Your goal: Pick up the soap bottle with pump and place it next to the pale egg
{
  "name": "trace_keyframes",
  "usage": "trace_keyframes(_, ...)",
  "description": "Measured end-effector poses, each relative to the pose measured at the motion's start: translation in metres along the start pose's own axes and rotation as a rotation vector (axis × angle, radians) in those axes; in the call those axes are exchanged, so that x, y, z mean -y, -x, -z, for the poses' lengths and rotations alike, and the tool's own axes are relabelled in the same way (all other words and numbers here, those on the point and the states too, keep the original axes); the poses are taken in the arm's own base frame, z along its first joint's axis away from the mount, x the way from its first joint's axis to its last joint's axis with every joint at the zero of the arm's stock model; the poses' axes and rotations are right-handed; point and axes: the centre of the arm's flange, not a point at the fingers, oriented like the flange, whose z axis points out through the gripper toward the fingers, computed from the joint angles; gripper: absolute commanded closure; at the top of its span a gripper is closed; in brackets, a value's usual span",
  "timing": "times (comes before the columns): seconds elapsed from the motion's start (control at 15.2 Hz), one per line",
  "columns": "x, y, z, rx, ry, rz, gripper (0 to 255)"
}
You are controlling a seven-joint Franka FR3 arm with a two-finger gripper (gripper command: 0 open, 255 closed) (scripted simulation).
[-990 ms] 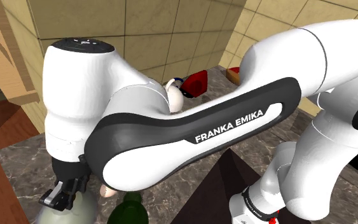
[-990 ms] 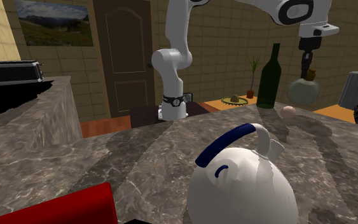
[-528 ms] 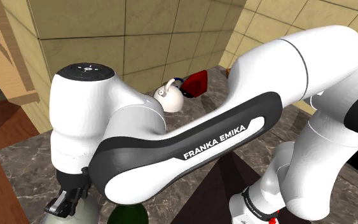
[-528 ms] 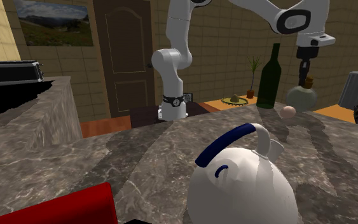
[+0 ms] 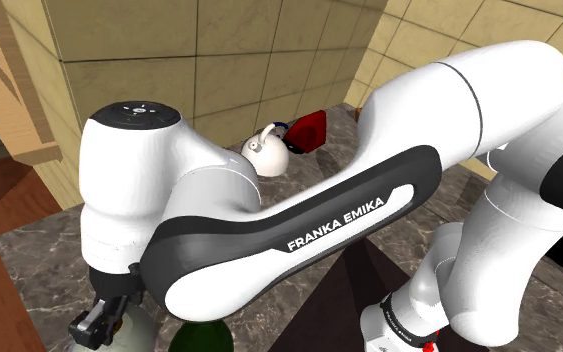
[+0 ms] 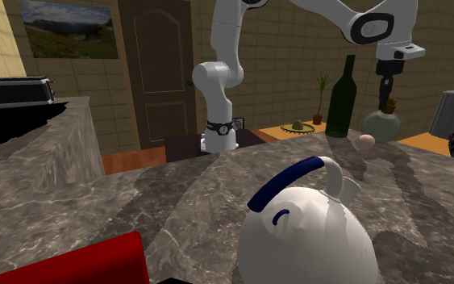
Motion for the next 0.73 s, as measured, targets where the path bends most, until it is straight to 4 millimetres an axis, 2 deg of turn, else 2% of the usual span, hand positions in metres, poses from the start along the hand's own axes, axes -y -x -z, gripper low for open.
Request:
trace_keyframes(0.33, 0.000, 0.000, 0.000, 0.000, 0.000, 0.000, 0)
trace_keyframes(0.46, 0.000, 0.001, 0.015, -0.001, 0.000, 0.000, 0)
trace_keyframes(0.59, 0.000, -0.001, 0.040, -0.002, 0.000, 0.000, 0)
trace_keyframes(0.73, 0.000, -0.001, 0.048, -0.001, 0.000, 0.000, 0)
